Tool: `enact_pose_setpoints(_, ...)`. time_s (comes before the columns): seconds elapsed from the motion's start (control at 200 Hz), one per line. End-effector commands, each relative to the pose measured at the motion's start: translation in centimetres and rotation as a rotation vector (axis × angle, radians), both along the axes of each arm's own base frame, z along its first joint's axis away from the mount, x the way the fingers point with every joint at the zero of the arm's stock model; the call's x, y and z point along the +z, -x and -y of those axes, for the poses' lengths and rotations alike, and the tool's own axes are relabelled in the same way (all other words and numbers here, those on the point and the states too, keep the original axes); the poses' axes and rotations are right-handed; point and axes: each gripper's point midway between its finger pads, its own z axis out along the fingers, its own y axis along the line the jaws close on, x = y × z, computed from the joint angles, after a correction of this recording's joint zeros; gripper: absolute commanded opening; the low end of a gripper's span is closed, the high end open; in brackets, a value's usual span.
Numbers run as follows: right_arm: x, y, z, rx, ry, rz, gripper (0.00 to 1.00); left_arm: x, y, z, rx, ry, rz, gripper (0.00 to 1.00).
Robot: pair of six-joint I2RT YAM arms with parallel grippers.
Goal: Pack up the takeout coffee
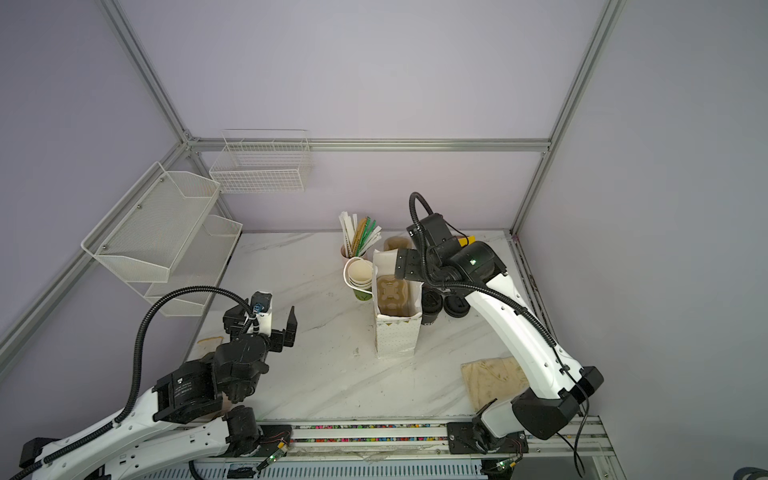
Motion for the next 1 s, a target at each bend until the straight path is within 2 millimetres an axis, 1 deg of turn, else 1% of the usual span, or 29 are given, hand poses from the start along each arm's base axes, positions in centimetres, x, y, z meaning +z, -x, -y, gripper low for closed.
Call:
enact_pose_setpoints(0.0, 1.5, 1.6, 2.9, -0.068, 0.042, 0.009, 0.96, -0.9, -0.2, -0.1, 0.015, -0.031, -0.002, 1.0)
enact_pose_setpoints(0.085, 1.9, 2.3, 4.3, -0.121, 0.041, 0.018, 0.97, -1.0, -0.2, -0.1, 0.014, -0.03, -0.003, 1.0)
enact_pose_setpoints(0.115, 1.6, 2.3, 4.6, -0.143, 0.044, 0.013, 0.97, -1.0, -0.2, -0.1, 0.014, -0.029, -0.002, 1.0)
enact_pose_setpoints(0.13, 2.3, 2.8, 5.2, -0.154, 0.028, 0.032, 0.97, -1.0, -0.2, -0.1, 0.013, -0.03, -0.003, 1.0)
enact_pose_setpoints(0.22, 2.8, 3.8, 7.2, -0.224, 0.011, 0.049, 0.97, -1.0, -0.2, -0.1, 0.011, -0.031, -0.005, 1.0)
enact_pose_setpoints(0.285, 2.8, 4.3, 8.5, -0.264, 0.008, 0.053, 0.97, -1.1, -0.2, 0.0, 0.01, -0.032, -0.006, 1.0)
enact_pose_setpoints(0.34, 2.3, 4.6, 9.2, -0.286, 0.012, 0.045, 0.97, -1.1, -0.2, 0.0, 0.009, -0.03, -0.006, 1.0)
enact_pose_setpoints(0.43, 0.7, 4.9, 10.2, -0.318, 0.031, 0.01, 0.97, -1.1, -0.2, 0.0, 0.007, -0.033, -0.007, 1.0)
enact_pose_setpoints(0.495, -1.0, 5.0, 10.8, -0.337, 0.055, -0.031, 0.97, -1.1, -0.2, 0.0, 0.007, -0.03, -0.008, 1.0)
enact_pose_setpoints(0.59, -2.9, 5.1, 11.5, -0.356, 0.077, -0.076, 0.97, -1.2, -0.2, 0.1, 0.006, -0.034, -0.01, 1.0)
enact_pose_setpoints(0.705, -4.6, 4.9, 11.9, -0.353, 0.079, -0.111, 0.97, -1.2, -0.3, 0.2, 0.003, -0.038, -0.013, 1.0)
enact_pose_setpoints(0.79, -6.7, 4.6, 12.7, -0.353, 0.089, -0.158, 0.97, -1.3, -0.3, 0.2, 0.004, -0.042, -0.014, 1.0)
enact_pose_setpoints(0.89, -8.6, 4.2, 12.7, -0.326, 0.053, -0.196, 0.96, -1.4, -0.3, 0.3, 0.003, -0.046, -0.017, 1.0)
enact_pose_setpoints(0.995, -10.3, 3.6, 11.4, -0.276, 0.01, -0.224, 0.96, -1.5, -0.4, 0.4, 0.001, -0.049, -0.02, 1.0)
